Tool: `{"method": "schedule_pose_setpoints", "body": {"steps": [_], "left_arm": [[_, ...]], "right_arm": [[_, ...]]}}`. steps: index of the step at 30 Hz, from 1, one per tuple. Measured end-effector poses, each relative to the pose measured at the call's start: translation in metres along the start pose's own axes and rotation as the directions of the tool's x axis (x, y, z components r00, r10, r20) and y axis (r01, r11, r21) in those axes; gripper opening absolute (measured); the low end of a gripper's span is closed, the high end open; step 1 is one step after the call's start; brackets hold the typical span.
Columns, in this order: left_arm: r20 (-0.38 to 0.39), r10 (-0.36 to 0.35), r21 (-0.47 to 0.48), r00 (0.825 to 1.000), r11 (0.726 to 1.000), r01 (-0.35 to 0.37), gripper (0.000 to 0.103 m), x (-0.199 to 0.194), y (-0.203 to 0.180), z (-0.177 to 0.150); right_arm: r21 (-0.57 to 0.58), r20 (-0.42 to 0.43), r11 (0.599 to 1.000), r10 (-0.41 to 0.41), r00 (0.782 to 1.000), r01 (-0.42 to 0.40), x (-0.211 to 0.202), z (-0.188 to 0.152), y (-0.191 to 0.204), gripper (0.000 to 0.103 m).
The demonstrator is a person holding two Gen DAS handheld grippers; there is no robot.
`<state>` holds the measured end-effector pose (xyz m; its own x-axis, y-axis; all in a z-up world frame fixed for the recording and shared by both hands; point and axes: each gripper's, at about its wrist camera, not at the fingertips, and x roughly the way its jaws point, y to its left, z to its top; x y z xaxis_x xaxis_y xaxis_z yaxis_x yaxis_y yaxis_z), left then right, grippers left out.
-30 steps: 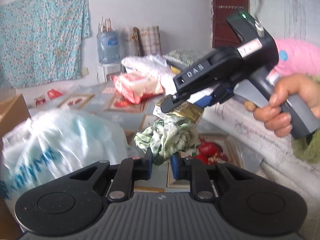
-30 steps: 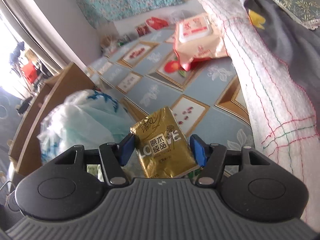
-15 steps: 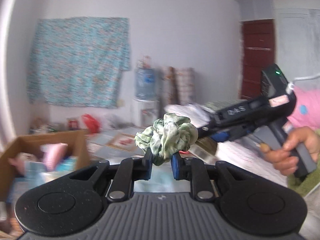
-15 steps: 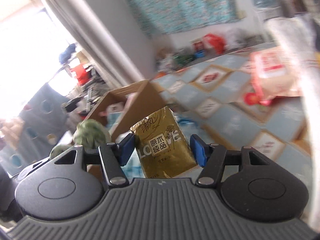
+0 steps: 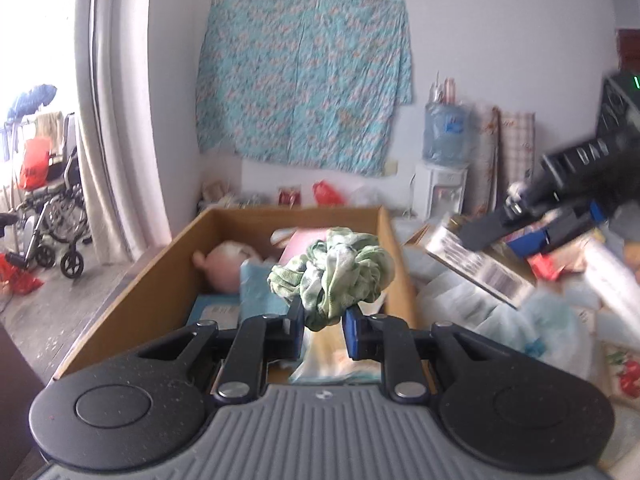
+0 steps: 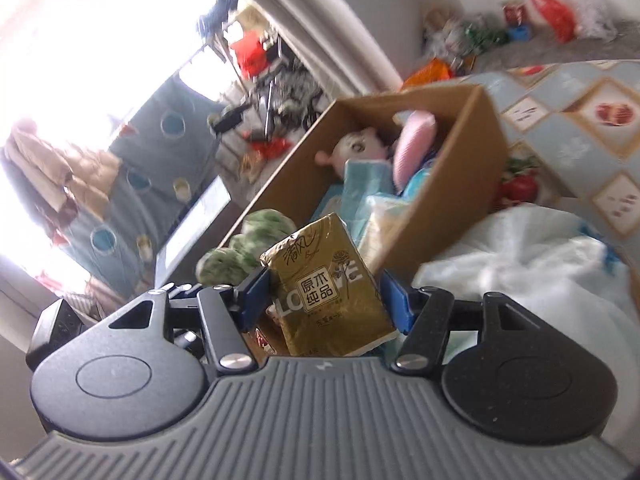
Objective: Organize soft objects
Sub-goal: 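Carry the scrunchie and gold packet over the cardboard box with both tools, then open the left tool over the box while the right tool releases the packet, then withdraw both tools from the box back over the table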
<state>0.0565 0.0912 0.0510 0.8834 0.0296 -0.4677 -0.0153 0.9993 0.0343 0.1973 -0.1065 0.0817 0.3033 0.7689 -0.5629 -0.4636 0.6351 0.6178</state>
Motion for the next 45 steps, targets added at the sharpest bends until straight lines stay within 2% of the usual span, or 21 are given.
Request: {"method": "schedule_pose_setpoints", "body": {"steps": [7,9,17,22,27,33,40,45], "left_arm": [[-0.113,0.038,0.022,0.993,0.999,-0.036,0.022,0.029,0.032,-0.015],[-0.141,0.045,0.016,0.989,0.999,-0.043,0.025,0.033,0.042,-0.018],[-0.198,0.008,-0.034,0.98,0.999,-0.015,0.037,0.038,0.062,-0.029],[-0.163,-0.008,-0.086,0.987,0.996,-0.006,0.044,0.026,0.071,-0.027],[-0.083,0.016,-0.131,0.996,0.991,-0.027,0.066,0.002,0.078,-0.019],[-0.041,0.075,-0.157,0.996,0.984,-0.081,0.079,-0.014,0.089,-0.015],[-0.046,0.088,-0.172,0.995,0.98,-0.094,0.082,-0.017,0.093,-0.016],[-0.043,0.087,-0.173,0.995,0.981,-0.093,0.083,-0.02,0.091,-0.017]], "right_arm": [[-0.014,-0.122,1.0,0.009,0.992,-0.01,0.069,0.021,0.027,0.06],[-0.008,-0.153,1.0,0.016,0.988,-0.017,0.087,0.025,0.032,0.06],[-0.003,-0.205,1.0,0.009,0.979,-0.01,0.124,0.032,0.037,0.061],[0.003,-0.219,1.0,0.0,0.976,0.001,0.126,0.032,0.035,0.061],[-0.024,-0.259,1.0,-0.006,0.966,0.0,0.131,0.029,0.04,0.062],[-0.073,-0.287,0.997,-0.045,0.957,0.026,0.14,0.017,0.045,0.063],[-0.168,-0.31,0.984,-0.11,0.945,0.059,0.143,0.008,0.058,0.068],[-0.169,-0.296,0.983,-0.113,0.948,0.065,0.136,0.006,0.056,0.068]]}}
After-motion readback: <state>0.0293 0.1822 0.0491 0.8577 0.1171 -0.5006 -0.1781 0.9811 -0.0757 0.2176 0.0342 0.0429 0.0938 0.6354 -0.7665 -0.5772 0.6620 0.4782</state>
